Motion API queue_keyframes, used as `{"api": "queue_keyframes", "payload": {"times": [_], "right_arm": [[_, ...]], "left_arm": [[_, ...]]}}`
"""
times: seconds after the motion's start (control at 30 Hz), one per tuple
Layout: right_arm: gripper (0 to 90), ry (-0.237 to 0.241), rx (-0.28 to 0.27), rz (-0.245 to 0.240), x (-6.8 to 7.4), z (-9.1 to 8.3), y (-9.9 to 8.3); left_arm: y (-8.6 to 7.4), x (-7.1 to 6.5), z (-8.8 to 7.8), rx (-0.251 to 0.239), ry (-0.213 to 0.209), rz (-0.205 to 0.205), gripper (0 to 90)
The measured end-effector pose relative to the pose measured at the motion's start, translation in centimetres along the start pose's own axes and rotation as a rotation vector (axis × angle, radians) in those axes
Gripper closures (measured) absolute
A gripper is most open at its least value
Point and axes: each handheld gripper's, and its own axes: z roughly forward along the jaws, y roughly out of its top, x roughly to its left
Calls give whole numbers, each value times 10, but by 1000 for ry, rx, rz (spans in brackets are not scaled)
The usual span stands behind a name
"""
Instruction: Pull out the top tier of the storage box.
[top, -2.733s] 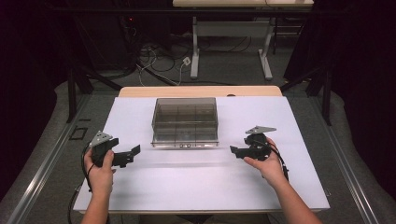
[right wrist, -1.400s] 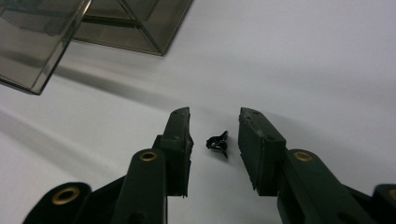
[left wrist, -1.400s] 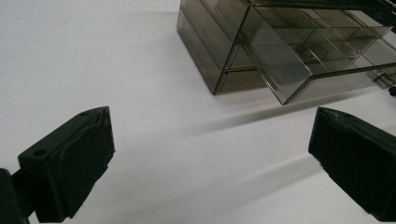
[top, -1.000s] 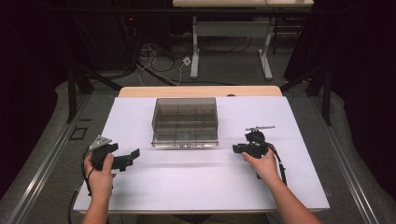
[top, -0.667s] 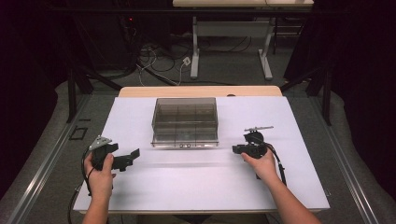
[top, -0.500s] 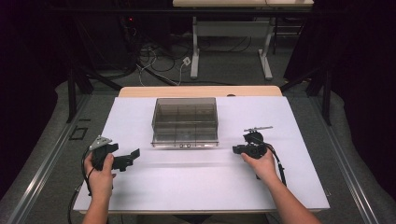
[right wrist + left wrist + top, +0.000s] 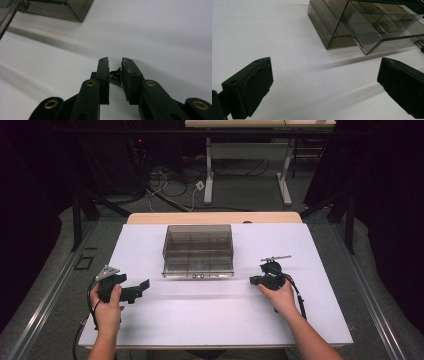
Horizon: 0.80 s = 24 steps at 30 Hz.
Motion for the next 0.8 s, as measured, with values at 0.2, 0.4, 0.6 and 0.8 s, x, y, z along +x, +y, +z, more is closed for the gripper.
{"api": "queue_keyframes", "payload": {"times": [0.2,0.4,0.6,0.8], "right_arm": [[785,-4,1,-6,1,0,0],[789,-2,2,-11,1,0,0],[791,0,-1,-19,0,-3,1],[793,0,-31,-16,1,-7,1]], "left_arm": [[0,-1,0,-1,-2,-5,7],[0,-1,1,3,-2,0,7],[0,0,1,2,-2,0,7],[-1,0,3,5,-7,-7,7]]}}
